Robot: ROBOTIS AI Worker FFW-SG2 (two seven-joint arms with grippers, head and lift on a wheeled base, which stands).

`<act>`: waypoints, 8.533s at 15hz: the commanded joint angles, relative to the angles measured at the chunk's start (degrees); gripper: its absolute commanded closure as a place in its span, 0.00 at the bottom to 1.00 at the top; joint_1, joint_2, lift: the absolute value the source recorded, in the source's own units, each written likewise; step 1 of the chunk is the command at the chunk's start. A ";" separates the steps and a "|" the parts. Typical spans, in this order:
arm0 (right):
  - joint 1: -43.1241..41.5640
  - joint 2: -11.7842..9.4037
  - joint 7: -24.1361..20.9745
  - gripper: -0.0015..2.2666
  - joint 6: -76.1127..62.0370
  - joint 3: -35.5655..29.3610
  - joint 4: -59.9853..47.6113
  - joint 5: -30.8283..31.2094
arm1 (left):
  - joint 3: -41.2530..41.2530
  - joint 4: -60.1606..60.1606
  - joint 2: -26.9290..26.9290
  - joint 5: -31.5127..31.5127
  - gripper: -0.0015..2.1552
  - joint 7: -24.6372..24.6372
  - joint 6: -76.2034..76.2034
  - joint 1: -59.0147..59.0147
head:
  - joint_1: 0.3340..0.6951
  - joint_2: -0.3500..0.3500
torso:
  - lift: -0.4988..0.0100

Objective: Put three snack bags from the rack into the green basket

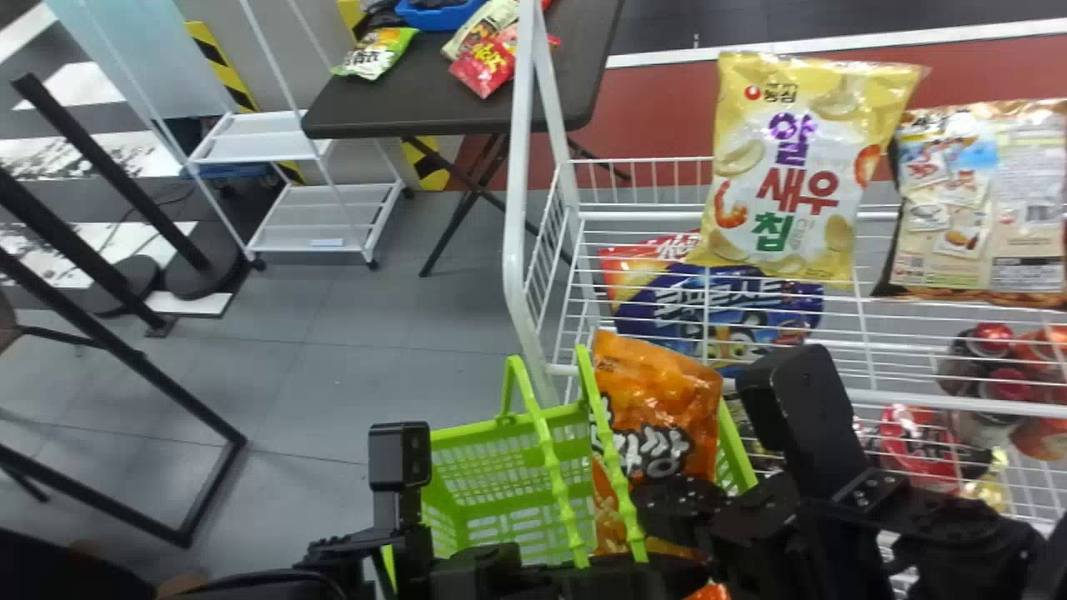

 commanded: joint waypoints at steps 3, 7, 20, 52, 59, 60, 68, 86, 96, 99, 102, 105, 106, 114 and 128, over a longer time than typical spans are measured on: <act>0.60 -0.83 1.19 0.75 -0.79 1.28 0.93 -0.71 | 0.00 -0.24 -0.16 -0.11 1.00 -0.64 0.54 0.00 | 1.00 0.98 | 0.98; 2.27 -1.80 0.75 0.00 5.89 -3.03 -3.91 -3.52 | 0.61 -0.24 -0.16 -0.11 1.00 -0.64 0.54 0.00 | 1.00 0.99 | 0.98; 0.42 -2.06 3.83 0.02 -11.51 -22.54 5.32 0.43 | 0.79 -0.59 -0.16 0.07 1.00 -0.64 0.54 0.27 | 1.00 0.53 | 0.98; -16.01 -2.33 3.30 0.99 -32.08 -26.67 34.32 8.08 | 1.40 -0.50 -0.16 0.07 1.00 -0.64 0.19 1.06 | 1.00 0.18 | 0.98; -14.26 -2.42 7.17 0.99 -29.44 -30.71 32.39 1.14 | 1.67 -0.50 -0.16 0.07 1.00 -0.64 0.19 1.06 | 1.00 0.17 | 0.98; -13.73 -2.42 7.43 0.99 -28.92 -30.80 31.25 0.61 | 1.67 -0.50 -0.16 0.16 1.00 -0.64 0.19 1.06 | 1.00 0.17 | 0.98; -7.40 -2.42 9.98 0.99 -18.02 -34.49 19.03 -7.13 | 1.67 -0.50 -0.16 0.16 1.00 -0.64 0.02 1.15 | 1.00 0.21 | 0.98; -1.34 -0.83 13.50 0.99 13.62 -30.54 5.85 -26.20 | -0.36 -1.21 -0.16 0.16 1.00 -0.64 -0.69 1.15 | 1.00 0.56 | 0.98; -1.07 2.51 12.71 0.99 7.65 -20.17 13.14 -23.12 | -1.59 -1.29 -0.16 0.68 1.00 -0.64 -0.86 0.97 | 1.00 0.76 | 0.98; -0.63 2.42 12.71 0.99 4.48 -18.23 14.90 -22.07 | -1.59 -2.00 -0.16 0.68 1.00 -0.64 -0.69 0.97 | 1.00 0.81 | 0.98; -2.22 2.86 13.85 0.99 -3.43 -14.28 19.47 -20.13 | -1.76 -2.26 -0.16 0.68 1.00 -0.64 -0.69 0.97 | 1.00 0.83 | 0.98; -2.57 2.95 13.76 0.25 -4.31 -13.05 20.79 -19.87 | -1.15 -2.61 -0.16 0.68 1.00 -0.64 -0.34 0.97 | 1.00 0.86 | 0.98; -2.39 2.77 13.85 0.00 -3.96 -13.31 20.17 -20.13 | -0.80 -2.61 -0.16 0.77 1.00 -0.64 -0.16 0.97 | 1.00 0.87 | 0.98; -2.48 2.51 14.20 0.02 -0.62 -24.82 18.59 -26.72 | 0.79 -2.70 -0.16 1.39 1.00 -0.64 -0.16 1.06 | 1.00 0.82 | 0.98; -6.35 -6.28 12.00 0.02 -27.33 -40.38 26.06 -2.03 | 0.79 -2.26 -0.16 1.21 1.00 -0.64 -0.34 1.06 | 1.00 0.13 | 0.98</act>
